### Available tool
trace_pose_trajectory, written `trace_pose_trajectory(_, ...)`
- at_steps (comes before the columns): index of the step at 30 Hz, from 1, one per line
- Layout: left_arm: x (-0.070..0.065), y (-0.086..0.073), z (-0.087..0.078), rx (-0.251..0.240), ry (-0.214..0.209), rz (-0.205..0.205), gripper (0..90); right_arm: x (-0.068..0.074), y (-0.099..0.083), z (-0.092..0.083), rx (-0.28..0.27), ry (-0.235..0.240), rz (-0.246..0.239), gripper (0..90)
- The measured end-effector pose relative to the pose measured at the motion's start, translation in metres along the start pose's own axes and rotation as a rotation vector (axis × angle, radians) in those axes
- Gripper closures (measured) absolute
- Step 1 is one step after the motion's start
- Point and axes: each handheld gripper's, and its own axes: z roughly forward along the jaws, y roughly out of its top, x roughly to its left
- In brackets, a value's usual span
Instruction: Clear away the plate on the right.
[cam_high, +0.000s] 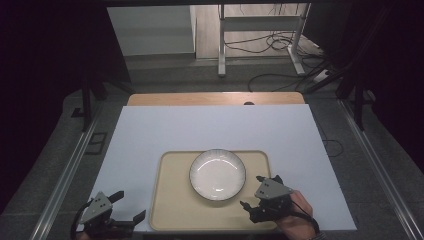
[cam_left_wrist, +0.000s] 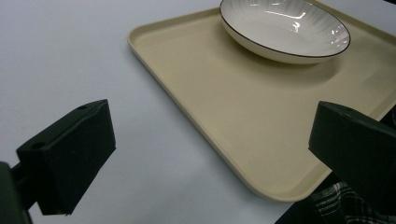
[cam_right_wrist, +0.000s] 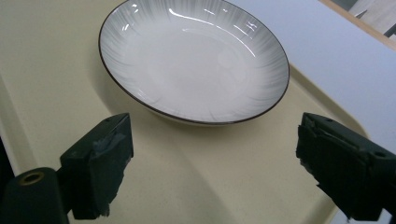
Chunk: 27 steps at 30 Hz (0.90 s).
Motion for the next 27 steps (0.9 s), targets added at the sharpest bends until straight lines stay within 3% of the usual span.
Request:
trace_pose_trajectory(9, 0.0, 0.0, 0.0, 0.001, -0.001, 0.0, 0.3, -0.002, -0.006, -0.002, 0.01, 0.001, 0.017, 6.3)
trace_pose_trajectory(27, 0.0, 0.0, 0.0, 0.003, -0.001, -0.001, 0.3, -0.004, -0.012, -0.012, 0.0, -0.043, 0.046, 1.3)
